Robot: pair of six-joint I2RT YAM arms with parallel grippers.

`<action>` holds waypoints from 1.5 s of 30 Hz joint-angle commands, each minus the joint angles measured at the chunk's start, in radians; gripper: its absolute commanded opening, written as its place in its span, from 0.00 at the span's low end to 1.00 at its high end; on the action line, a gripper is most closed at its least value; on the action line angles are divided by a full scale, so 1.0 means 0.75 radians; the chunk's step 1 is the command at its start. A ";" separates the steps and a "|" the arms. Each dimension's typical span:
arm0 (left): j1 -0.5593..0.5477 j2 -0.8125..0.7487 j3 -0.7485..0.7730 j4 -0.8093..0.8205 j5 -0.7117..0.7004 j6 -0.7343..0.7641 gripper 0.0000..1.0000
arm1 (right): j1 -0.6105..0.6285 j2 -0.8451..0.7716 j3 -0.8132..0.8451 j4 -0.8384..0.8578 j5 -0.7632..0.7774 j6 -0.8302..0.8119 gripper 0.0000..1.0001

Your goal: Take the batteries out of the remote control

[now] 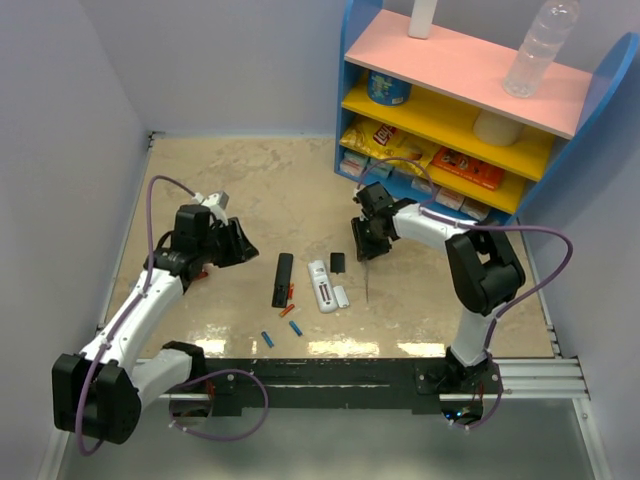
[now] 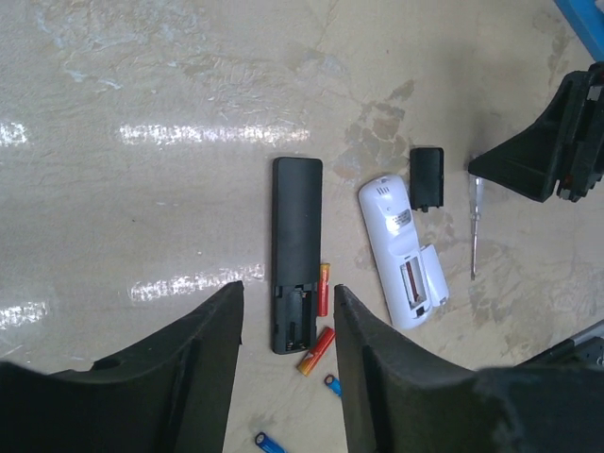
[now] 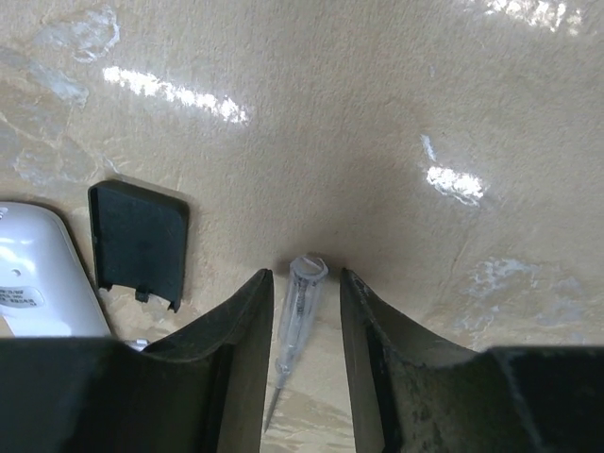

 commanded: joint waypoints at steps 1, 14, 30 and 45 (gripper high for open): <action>-0.006 -0.075 -0.025 0.075 0.068 0.028 0.51 | -0.007 -0.141 -0.003 0.007 0.026 -0.021 0.41; -0.019 -0.402 -0.078 0.377 0.299 0.028 1.00 | -0.001 -0.870 -0.162 0.025 -0.130 -0.027 0.98; -0.019 -0.634 -0.041 0.415 0.397 -0.056 1.00 | -0.001 -1.532 -0.341 0.068 -0.003 0.125 0.98; -0.019 -0.611 0.006 0.374 0.393 -0.023 1.00 | -0.001 -1.554 -0.365 0.117 -0.032 0.102 0.99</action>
